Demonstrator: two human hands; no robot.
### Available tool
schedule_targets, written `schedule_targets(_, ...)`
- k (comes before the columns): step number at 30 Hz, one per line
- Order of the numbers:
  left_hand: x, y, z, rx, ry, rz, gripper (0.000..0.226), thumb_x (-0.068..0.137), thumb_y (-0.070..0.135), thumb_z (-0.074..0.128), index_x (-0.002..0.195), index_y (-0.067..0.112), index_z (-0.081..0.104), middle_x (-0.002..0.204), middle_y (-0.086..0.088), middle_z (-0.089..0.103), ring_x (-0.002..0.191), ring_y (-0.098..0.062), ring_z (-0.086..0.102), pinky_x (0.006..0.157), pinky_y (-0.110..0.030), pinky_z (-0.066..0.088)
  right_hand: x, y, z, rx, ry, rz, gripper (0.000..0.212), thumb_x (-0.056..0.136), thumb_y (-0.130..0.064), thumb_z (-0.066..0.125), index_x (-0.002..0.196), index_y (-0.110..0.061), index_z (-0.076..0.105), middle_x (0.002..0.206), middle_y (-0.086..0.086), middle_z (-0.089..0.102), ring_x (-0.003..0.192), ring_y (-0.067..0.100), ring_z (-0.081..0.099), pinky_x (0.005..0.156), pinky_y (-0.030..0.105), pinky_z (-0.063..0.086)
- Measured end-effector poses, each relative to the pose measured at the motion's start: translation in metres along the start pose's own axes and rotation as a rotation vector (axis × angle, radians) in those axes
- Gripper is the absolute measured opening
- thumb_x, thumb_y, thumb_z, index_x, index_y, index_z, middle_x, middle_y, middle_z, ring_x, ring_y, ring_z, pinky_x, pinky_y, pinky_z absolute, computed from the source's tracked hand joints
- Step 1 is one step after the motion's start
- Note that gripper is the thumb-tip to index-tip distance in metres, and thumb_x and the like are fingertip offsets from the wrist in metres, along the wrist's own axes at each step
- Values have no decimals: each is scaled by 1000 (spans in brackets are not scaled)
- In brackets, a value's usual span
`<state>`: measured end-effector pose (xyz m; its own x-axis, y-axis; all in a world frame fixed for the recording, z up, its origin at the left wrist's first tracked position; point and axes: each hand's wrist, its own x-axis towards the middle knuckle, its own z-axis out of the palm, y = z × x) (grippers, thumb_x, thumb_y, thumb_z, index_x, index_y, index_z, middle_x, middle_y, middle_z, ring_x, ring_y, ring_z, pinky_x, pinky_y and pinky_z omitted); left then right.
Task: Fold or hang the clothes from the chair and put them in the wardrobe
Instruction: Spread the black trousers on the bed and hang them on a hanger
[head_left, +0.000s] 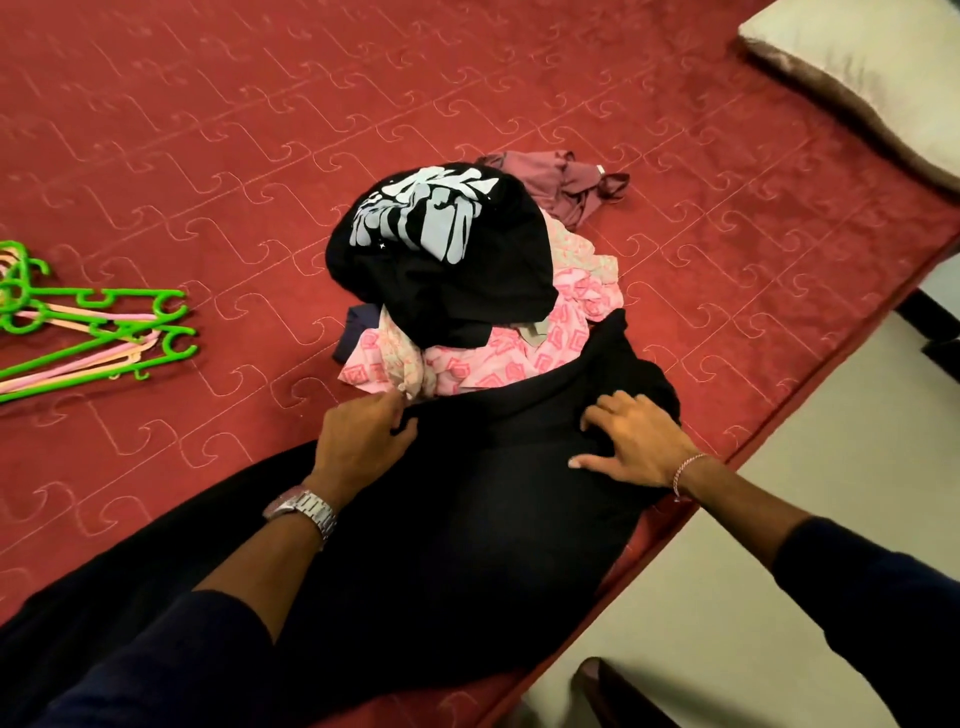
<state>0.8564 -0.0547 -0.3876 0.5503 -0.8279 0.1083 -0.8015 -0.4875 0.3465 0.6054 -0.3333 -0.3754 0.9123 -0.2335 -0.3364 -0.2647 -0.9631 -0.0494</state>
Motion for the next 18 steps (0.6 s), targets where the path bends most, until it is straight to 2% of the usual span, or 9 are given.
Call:
schedule_targets(2,-10,1,6,27,-77,123,32,85,50,55,69,21,52,65,3,57,57,-25,59,46,-28,37,-6,4,9,5,-51,43,64,83,-79,46,118,-27,60,115,-1,56,105,21,54,89,36,44)
schedule_targets(4,-18,-3,16,48,-197,171,38,84,59,54,84,22,63,81,3,59,77,-22,60,53,-31,46,-6,12,7,72,-53,41,55,86,-73,49,113,-28,62,114,-2,56,106,21,53,89,36,41)
schedule_targets(6,-24,-8,19,27,-256,150,46,82,65,59,97,22,68,89,3,60,88,-20,58,65,-34,51,-7,20,0,148,-16,-36,44,89,-66,52,104,-28,66,108,-5,59,103,19,55,87,36,42)
schedule_targets(8,-24,-7,14,-21,-310,100,45,81,67,62,97,25,68,83,10,60,81,-15,60,65,-30,46,-12,26,-8,274,65,-112,38,90,-60,56,98,-26,72,104,-7,65,100,15,59,89,34,46)
schedule_targets(10,-23,-6,8,-63,-402,96,39,82,64,65,95,27,68,75,15,56,73,-9,58,61,-27,41,-17,27,-23,479,56,-110,30,92,-52,61,94,-25,75,100,-12,70,94,7,64,87,29,50)
schedule_targets(12,-20,-5,3,-129,-486,86,33,86,58,66,90,25,70,74,16,56,69,-6,55,61,-28,43,-21,26,-37,637,-22,-43,22,93,-46,61,81,-30,69,78,-18,66,73,3,63,70,25,50)
schedule_targets(14,-16,-7,0,-249,-522,29,30,89,53,67,81,24,68,74,12,60,67,-8,56,63,-33,47,-20,26,-48,675,-101,-20,31,93,-49,62,70,-30,58,63,-14,57,57,4,53,58,24,43)
schedule_targets(16,-12,-10,-5,-357,-538,-43,29,89,51,69,76,27,62,74,9,63,66,-10,60,64,-35,49,-16,32,-59,634,-252,-6,39,85,-57,70,70,-23,62,64,-7,61,57,9,55,58,28,44)
schedule_targets(18,-8,-14,-7,-426,-563,-111,32,85,52,72,76,24,60,74,7,63,66,-10,60,65,-36,50,-6,42,-71,440,-396,-7,53,75,-69,73,71,-16,64,67,4,64,60,17,58,63,35,48)
